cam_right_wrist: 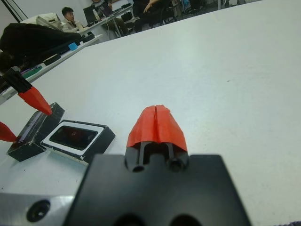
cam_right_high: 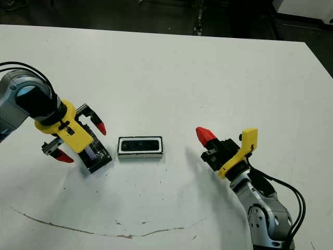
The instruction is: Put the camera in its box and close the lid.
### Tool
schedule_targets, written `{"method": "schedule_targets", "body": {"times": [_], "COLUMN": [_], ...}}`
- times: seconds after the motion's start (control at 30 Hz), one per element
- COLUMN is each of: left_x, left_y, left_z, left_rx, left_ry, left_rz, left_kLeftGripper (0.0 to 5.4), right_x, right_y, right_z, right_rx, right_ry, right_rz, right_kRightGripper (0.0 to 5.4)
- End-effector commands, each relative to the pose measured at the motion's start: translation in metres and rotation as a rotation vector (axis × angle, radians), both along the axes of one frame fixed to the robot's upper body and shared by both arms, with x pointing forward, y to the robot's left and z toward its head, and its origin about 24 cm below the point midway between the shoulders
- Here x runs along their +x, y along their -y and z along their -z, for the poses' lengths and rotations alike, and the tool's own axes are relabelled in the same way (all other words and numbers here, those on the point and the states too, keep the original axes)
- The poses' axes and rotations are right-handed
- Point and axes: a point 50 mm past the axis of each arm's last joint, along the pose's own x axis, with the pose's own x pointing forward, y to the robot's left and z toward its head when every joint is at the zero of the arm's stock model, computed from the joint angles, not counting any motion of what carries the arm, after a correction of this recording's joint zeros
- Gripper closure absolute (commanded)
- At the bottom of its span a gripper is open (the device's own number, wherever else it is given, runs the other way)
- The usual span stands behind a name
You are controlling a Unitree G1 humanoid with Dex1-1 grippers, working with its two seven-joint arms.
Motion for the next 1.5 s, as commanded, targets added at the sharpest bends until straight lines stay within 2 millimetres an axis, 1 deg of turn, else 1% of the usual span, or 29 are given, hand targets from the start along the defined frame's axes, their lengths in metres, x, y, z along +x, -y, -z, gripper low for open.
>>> {"method": "schedule_targets", "body": {"times": [0.03, 0.17, 0.4, 0.63, 0.8, 0.9, 1.03, 1.33, 1.43, 1.5], "left_x": [0.002, 0.004, 0.007, 0.011, 0.012, 0.011, 0.01, 0.008, 0.008, 0.007], "left_y": [-0.001, -0.004, -0.008, -0.013, -0.014, -0.013, -0.013, -0.01, -0.01, -0.01], "left_z": [0.001, 0.004, 0.007, 0.013, 0.015, 0.016, 0.016, 0.024, 0.026, 0.028], "left_rx": [0.014, 0.009, 0.008, 0.046, 0.055, 0.06, 0.076, 0.061, 0.045, 0.029], "left_ry": [0.003, 0.014, 0.029, 0.052, 0.042, 0.049, 0.04, 0.009, 0.007, -0.008], "left_rz": [0.011, -0.016, -0.006, -0.034, -0.04, -0.013, -0.034, -0.03, -0.035, -0.051], "left_kLeftGripper": [0.0, 0.0, 0.0, 0.0, 0.0, 0.0, 0.0, 0.0, 0.18, 0.4], "right_x": [-0.002, -0.002, -0.003, -0.003, -0.003, -0.003, -0.003, -0.004, -0.004, -0.004], "right_y": [0.003, 0.002, 0.001, 0.001, 0.002, 0.002, 0.003, 0.003, 0.003, 0.003], "right_z": [0.002, 0.003, 0.004, 0.004, 0.005, 0.005, 0.004, 0.006, 0.006, 0.006], "right_rx": [-0.009, 0.001, 0.004, 0.001, 0.014, 0.016, 0.008, 0.012, 0.015, 0.023], "right_ry": [-0.014, -0.021, -0.021, -0.019, -0.026, -0.025, -0.02, -0.035, -0.034, -0.034], "right_rz": [0.012, 0.002, -0.004, -0.005, -0.002, -0.002, -0.002, 0.011, 0.011, 0.009], "right_kRightGripper": [5.39, 5.39, 5.39, 5.39, 5.39, 5.39, 5.39, 5.39, 5.4, 5.4]}}
